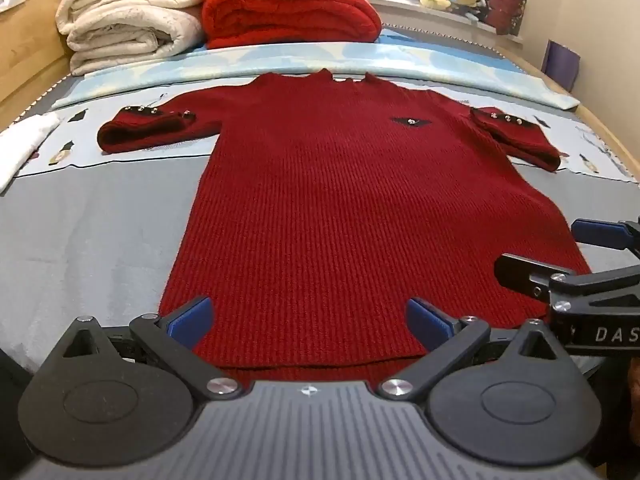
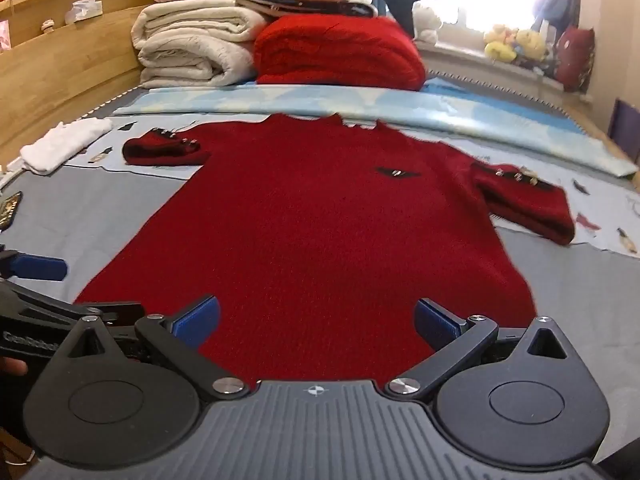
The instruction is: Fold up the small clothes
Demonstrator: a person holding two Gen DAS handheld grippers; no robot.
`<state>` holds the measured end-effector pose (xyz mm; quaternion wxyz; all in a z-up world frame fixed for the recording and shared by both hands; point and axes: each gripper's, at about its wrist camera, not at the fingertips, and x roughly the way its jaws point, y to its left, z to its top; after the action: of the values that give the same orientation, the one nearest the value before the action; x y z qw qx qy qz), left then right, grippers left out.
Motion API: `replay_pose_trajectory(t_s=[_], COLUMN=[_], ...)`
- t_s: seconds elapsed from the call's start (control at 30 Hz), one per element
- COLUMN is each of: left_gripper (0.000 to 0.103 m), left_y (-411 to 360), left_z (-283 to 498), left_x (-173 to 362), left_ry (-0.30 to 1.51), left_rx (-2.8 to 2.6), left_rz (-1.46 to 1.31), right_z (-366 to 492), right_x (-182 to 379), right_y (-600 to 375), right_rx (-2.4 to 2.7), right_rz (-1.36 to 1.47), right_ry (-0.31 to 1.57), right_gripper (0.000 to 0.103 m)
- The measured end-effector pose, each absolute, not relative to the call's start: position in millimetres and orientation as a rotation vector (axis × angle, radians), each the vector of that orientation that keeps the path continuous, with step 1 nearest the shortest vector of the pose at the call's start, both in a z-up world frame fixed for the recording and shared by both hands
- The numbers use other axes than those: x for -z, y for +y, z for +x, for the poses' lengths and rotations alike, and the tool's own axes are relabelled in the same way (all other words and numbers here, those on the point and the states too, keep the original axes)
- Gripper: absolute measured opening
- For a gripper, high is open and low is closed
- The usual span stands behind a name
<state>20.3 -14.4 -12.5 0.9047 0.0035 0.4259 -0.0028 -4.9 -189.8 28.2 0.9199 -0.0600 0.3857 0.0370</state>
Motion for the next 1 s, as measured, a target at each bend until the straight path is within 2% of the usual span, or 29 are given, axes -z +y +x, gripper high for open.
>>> replay_pose_trajectory(t_s=[0.77, 1.0], left_gripper=[0.103, 0.103], left_y=[-9.3, -9.4], left_z=[23.3, 24.0], left_x=[19.0, 20.7], left_ry=[0.925, 0.933], left_rx=[0.002, -0.002], left_rz=[-0.02, -0.019], right_z=[-0.6, -3.9], right_x=[-20.9, -21.7], right_y=[-187.5, -183.1], right_rx=[-0.075, -0.097], right_rz=[-0.137, -0.154], right_ry=[0.811, 0.786], right_gripper=[0.099, 0.095])
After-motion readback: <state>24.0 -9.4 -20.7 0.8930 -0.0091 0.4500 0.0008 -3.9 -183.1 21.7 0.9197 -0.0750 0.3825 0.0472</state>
